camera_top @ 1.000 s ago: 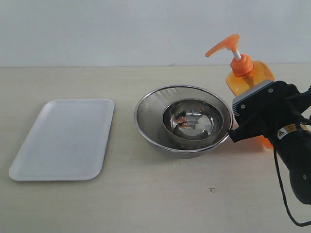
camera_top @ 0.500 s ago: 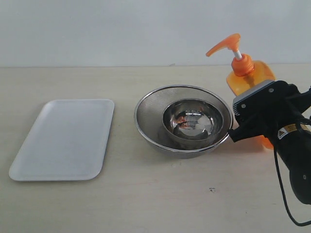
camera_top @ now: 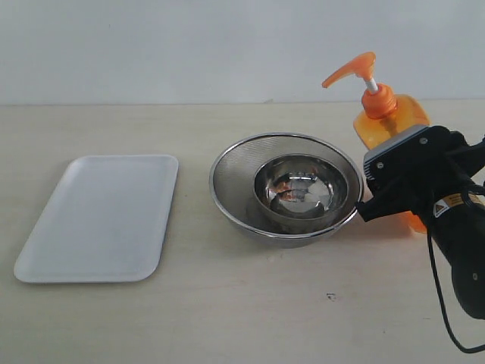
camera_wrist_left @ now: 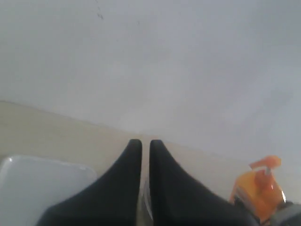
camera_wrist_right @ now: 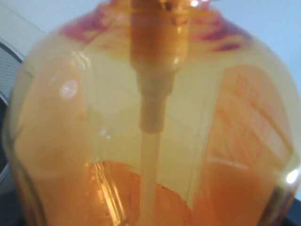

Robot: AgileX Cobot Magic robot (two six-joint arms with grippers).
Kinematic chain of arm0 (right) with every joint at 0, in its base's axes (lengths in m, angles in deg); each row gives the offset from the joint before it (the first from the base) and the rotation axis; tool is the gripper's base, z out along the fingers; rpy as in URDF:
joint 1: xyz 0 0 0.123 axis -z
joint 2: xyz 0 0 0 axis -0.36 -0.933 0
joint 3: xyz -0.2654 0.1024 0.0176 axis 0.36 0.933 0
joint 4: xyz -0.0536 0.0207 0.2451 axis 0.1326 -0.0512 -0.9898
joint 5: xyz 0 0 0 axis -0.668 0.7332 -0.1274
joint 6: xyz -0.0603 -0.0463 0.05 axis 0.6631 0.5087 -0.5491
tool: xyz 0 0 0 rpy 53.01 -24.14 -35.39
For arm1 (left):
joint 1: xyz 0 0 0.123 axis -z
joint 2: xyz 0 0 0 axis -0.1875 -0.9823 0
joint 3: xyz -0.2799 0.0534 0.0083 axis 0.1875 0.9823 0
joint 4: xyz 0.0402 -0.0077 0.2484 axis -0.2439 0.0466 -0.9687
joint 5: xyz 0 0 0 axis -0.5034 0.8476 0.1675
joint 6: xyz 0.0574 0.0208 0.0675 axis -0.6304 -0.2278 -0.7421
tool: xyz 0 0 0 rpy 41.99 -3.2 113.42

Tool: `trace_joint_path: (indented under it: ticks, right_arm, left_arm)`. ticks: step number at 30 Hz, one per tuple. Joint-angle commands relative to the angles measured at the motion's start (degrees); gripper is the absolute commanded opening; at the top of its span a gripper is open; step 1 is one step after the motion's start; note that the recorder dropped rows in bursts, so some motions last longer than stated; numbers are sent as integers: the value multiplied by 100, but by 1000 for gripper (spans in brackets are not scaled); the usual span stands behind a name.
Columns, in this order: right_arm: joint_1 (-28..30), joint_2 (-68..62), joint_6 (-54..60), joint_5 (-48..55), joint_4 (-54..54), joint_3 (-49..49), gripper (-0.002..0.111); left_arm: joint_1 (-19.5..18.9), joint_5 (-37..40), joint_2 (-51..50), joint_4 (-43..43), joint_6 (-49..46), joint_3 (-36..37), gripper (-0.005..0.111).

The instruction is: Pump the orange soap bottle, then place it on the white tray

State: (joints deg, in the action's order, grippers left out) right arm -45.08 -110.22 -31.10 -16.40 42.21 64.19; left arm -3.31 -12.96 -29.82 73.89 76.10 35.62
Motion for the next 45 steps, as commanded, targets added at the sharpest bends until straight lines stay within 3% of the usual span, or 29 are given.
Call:
trace_joint_path:
  ticks: [1,5,10,15,18,21,23,27,29,34,45]
  right_arm:
    - [-2,15,-37,-82,12,5,0]
    - [-2,15,-37,-82,80,5,0]
    - [-2,15,-37,-82,184,5,0]
    - [-2,15,-37,-82,184,5,0]
    - [-2,15,-37,-82,184,5,0]
    - [-2,15,-37,-82,184,5,0]
    - [-2,15,-37,-82,184,5,0]
    - [-2,15,-51,-82,189,5,0]
    - [-2,15,-51,-82,189,5,0]
    - [-2,15,-39,-82,223,5,0]
    - [-2,15,-39,-82,331,5,0]
  left_arm:
    - [178,587,-1222,1926,-2536,-649,6]
    - [188,1086,-2240,3611,-4871,-1099,6]
    - [188,2016,-3577,5298,-7143,-1538,6]
    - [188,2863,-4769,6781,-8617,-1783,6]
    - [188,3660,-5465,6848,-9334,-2033,5]
    - [188,4364,-6063,6848,-9481,-2288,5]
    - [297,4418,-6302,6848,-9481,-2445,5]
    - [874,3487,-6511,6693,-9525,-2861,5]
    - [1342,2791,-6540,6638,-9525,-3188,5]
    - [1988,2459,-7128,6115,-8819,-4289,5]
    - [2191,2445,-8459,5974,-8428,-5791,5]
